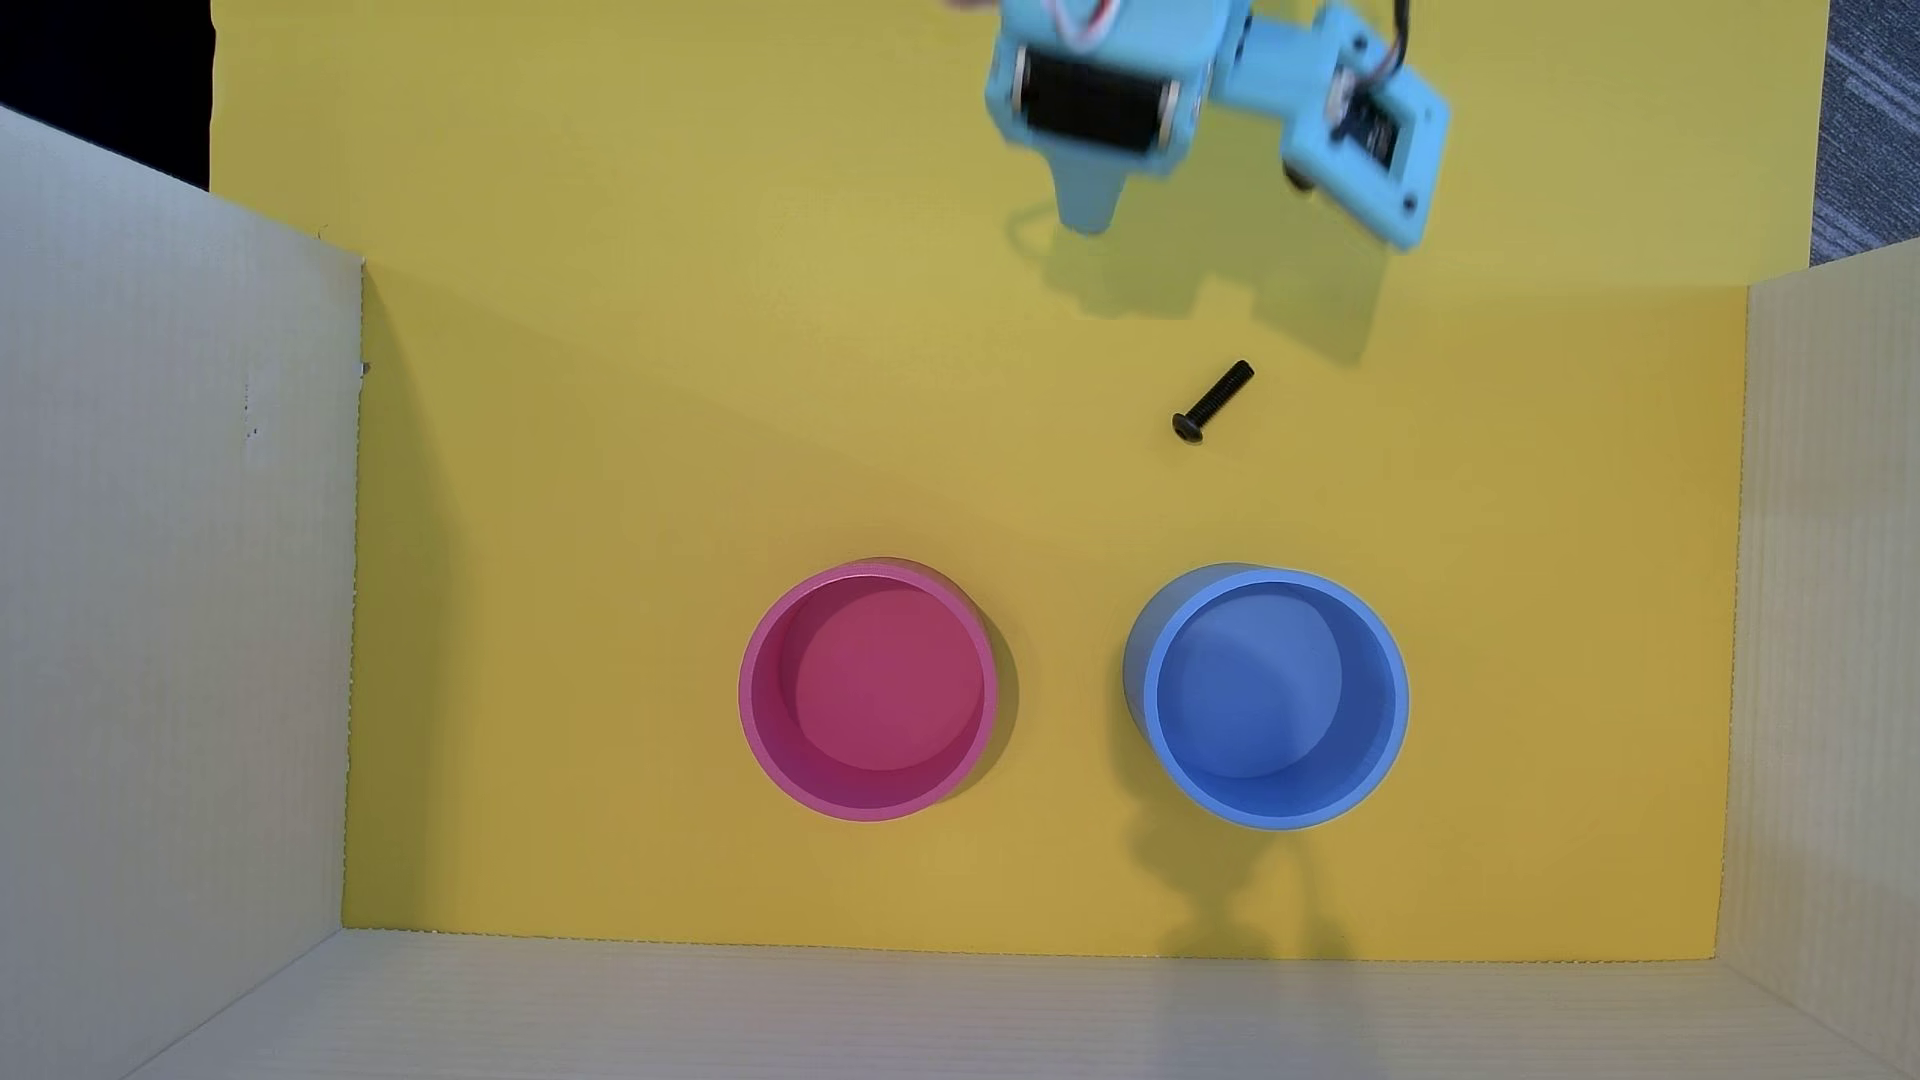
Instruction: Pick up the bolt and place it in the pink box
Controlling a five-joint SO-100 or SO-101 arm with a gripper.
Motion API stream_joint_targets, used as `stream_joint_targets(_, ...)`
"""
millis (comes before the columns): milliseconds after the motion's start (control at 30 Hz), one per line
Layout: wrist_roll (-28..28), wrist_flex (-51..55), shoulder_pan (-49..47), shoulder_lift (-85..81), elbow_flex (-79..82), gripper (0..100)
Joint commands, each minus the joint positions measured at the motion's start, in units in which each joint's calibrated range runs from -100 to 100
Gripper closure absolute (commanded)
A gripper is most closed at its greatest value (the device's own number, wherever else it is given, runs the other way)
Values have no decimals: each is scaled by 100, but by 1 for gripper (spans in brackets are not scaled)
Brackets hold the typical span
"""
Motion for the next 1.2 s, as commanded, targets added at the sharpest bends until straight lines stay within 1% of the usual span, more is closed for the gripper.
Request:
stream_joint_targets(0,-265,-67,-43,789,-587,98)
stream_joint_targets(167,-270,-444,-43,1480,-723,98)
stream_joint_targets(200,-187,-504,-43,1539,-714,98)
stream_joint_targets(300,537,-521,-50,1648,-705,98)
stream_joint_targets(333,693,-521,-50,1656,-723,98)
stream_joint_targets(433,813,-521,-50,1673,-795,98)
stream_joint_targets(567,1136,-453,-249,1783,-1075,98)
stream_joint_targets(800,1199,-427,-712,2810,-1682,98)
stream_joint_targets(967,1188,-435,-734,3601,-2260,98)
stream_joint_targets(1033,1193,-435,-734,3660,-2387,94)
stream_joint_targets(1167,1193,-435,-749,3710,-2478,84)
